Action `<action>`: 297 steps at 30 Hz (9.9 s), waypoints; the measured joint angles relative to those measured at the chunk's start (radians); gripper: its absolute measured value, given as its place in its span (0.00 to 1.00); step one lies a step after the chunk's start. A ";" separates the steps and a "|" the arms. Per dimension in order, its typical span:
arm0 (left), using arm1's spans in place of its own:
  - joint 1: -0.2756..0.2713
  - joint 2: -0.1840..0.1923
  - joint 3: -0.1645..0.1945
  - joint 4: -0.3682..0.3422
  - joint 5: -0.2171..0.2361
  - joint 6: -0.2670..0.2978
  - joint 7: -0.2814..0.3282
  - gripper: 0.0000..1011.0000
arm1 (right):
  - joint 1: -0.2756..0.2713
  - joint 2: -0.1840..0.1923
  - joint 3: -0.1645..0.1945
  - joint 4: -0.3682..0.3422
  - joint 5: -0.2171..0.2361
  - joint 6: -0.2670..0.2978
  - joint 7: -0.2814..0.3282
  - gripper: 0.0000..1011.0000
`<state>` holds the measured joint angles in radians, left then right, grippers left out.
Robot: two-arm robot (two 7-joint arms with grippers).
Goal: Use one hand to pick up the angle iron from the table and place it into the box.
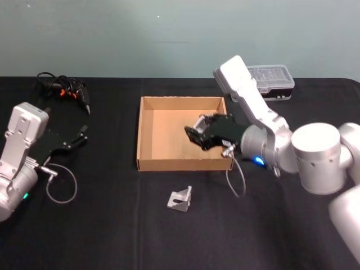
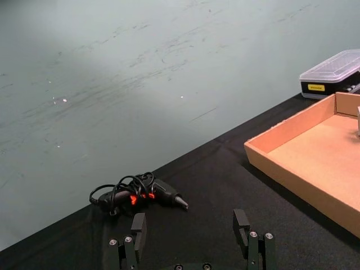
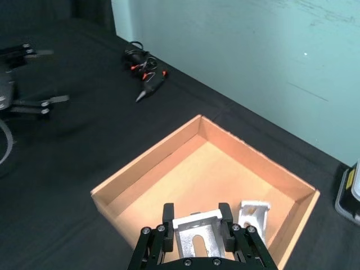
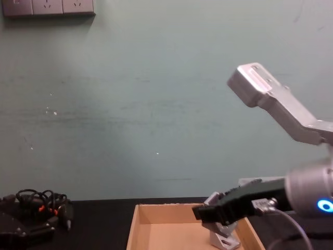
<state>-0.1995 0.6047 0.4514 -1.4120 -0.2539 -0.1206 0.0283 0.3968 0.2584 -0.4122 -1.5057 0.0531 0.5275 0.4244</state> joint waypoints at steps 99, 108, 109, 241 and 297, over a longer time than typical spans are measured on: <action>0.000 0.000 0.000 0.000 0.000 0.000 0.000 1.00 | -0.136 0.171 -0.025 -0.221 0.190 0.054 0.074 0.99; 0.000 0.000 0.000 0.000 0.000 0.000 0.000 1.00 | -0.184 0.269 -0.092 -0.298 0.141 -0.007 0.093 0.99; 0.000 0.000 0.000 0.000 0.000 0.000 0.000 1.00 | -0.184 0.277 -0.102 -0.298 0.135 -0.014 0.094 0.99; 0.000 0.000 0.000 0.000 0.000 0.000 0.000 1.00 | 0.149 0.077 -0.181 0.065 0.088 -0.015 0.074 0.41; 0.000 0.000 0.000 0.000 0.000 0.000 0.000 1.00 | 0.265 -0.056 -0.240 0.323 0.023 -0.046 0.091 0.99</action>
<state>-0.1996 0.6047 0.4513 -1.4120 -0.2539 -0.1205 0.0283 0.6616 0.2028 -0.6520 -1.1822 0.0764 0.4818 0.5155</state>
